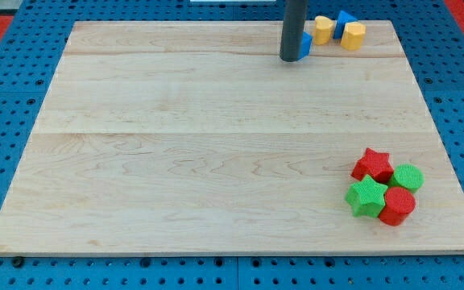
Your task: Push the blue cube towards top right
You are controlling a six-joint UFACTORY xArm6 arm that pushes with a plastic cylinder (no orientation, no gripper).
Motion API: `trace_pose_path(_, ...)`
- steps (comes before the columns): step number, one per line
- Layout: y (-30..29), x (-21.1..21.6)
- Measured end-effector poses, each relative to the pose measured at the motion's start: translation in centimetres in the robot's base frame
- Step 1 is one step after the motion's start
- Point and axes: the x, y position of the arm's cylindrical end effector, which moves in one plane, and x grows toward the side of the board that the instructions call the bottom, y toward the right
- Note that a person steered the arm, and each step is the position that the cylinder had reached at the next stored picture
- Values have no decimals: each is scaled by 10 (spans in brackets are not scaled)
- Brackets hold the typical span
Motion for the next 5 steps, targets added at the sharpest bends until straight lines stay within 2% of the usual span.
trace_pose_path(2,-60,-17)
trace_pose_path(3,-51,-39)
trace_pose_path(5,-3,-40)
